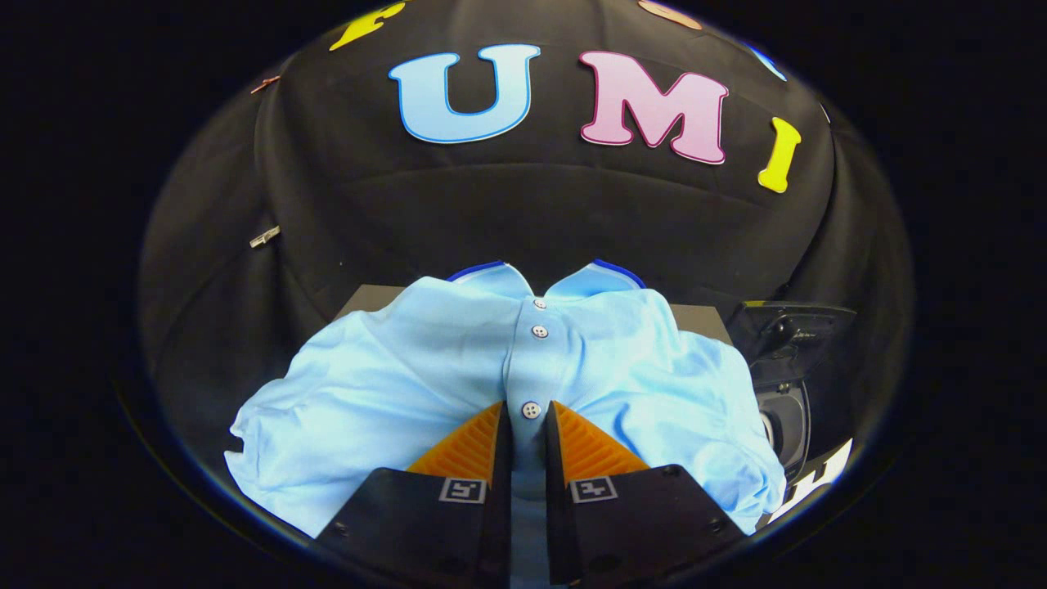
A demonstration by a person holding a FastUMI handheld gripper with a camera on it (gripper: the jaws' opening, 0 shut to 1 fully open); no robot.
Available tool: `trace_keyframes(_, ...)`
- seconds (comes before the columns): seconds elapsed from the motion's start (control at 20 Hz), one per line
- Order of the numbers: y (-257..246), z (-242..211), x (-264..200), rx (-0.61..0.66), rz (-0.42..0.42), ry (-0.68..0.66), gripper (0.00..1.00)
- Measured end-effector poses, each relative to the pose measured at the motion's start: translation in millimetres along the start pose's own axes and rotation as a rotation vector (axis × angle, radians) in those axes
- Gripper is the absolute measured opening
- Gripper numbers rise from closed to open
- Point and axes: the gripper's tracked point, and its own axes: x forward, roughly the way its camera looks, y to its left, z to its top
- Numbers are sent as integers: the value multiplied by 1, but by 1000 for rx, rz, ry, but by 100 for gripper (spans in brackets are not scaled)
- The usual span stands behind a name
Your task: Put the clothes into the washing machine and then close the washing machine lid.
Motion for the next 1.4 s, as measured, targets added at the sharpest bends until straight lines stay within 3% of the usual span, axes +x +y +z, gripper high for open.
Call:
trace_keyframes(0.1,-1,1,2,-4,-12,-2,23)
trace_keyframes(0.15,-1,0,2,1,-20,17,8)
trace_keyframes(0.4,-2,1,-2,30,-34,22,9)
trace_keyframes(0.55,-13,-3,-10,6,-88,12,8)
trace_keyframes(0.9,-33,-13,-51,6,-26,-13,8)
trace_keyframes(1.15,-87,-12,-64,64,71,-4,8)
trace_keyframes(1.4,-198,-10,-68,65,144,2,8)
